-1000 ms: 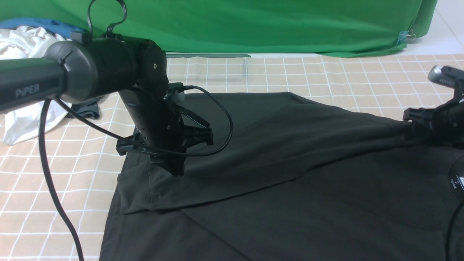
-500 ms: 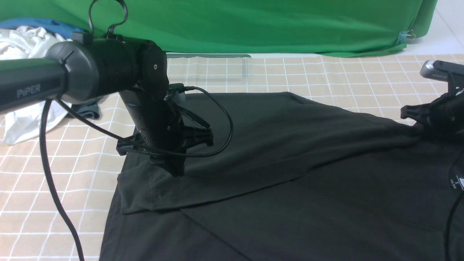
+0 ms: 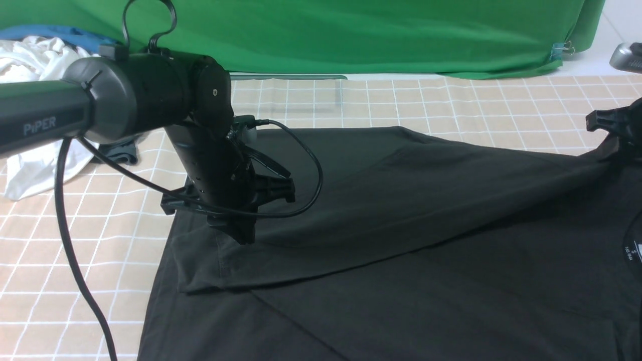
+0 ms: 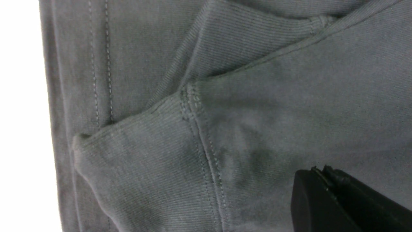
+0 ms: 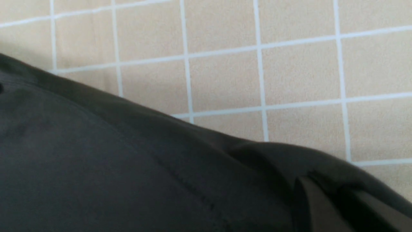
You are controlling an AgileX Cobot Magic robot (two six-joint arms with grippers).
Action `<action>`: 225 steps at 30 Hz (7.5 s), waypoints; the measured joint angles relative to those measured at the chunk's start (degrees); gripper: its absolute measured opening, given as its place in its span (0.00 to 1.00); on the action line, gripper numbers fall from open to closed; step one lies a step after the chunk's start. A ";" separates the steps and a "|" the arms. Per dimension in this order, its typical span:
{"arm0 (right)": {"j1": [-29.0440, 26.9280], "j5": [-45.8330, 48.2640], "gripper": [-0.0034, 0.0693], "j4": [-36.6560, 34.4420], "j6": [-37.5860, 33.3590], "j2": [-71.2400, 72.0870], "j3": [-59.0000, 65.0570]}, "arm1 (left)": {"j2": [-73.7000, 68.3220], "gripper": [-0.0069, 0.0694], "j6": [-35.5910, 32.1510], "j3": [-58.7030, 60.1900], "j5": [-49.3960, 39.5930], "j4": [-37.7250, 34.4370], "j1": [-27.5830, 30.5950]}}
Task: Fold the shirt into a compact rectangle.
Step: 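Grasp the near edge of the shirt at its hem and shoulder corners, then fold the black garment in half by bringing its near edge over to the far edge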
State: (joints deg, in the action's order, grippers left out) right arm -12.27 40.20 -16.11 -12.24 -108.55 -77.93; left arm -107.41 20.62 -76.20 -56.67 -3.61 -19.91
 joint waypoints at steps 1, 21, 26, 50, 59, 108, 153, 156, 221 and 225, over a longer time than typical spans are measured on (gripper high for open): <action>0.00 -0.28 0.14 0.34 -0.04 -0.26 0.00 | 0.00 0.11 0.00 0.00 -0.06 0.00 0.00; 0.00 -14.92 0.14 4.06 3.41 -3.42 0.00 | 6.91 0.11 0.00 0.00 -2.65 1.28 0.00; 0.00 -15.57 0.34 5.20 4.58 -4.12 0.00 | 10.96 0.11 0.00 0.05 -6.85 1.31 0.00; 10.08 9.17 0.10 3.73 1.50 30.62 9.15 | 32.55 0.38 9.73 40.29 -9.15 -0.35 0.00; 14.90 6.51 0.10 1.98 1.50 32.35 11.03 | 26.16 0.75 9.59 45.44 1.54 -2.17 0.00; 19.43 1.38 0.25 7.93 10.88 29.72 49.94 | 43.17 0.13 12.73 41.72 -4.39 6.53 0.01; 14.16 20.83 0.15 16.70 7.53 -10.33 -21.46 | -11.38 0.13 8.07 -29.58 -12.19 -3.24 18.27; 14.16 19.12 0.24 16.72 7.53 -12.32 -22.44 | -14.12 0.13 8.26 -31.12 -12.71 -3.31 18.27; 29.61 23.69 0.10 8.60 -4.02 -15.10 -31.96 | -15.77 0.16 15.08 -31.54 -7.87 -6.36 19.28; 29.61 24.27 0.10 8.60 -4.48 -15.10 -31.96 | -15.77 0.21 17.62 -31.54 -8.91 -3.59 19.97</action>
State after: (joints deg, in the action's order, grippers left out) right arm 17.34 64.47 -7.51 -16.71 -123.65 -109.89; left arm -123.18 38.23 -107.73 -65.58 -7.20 0.05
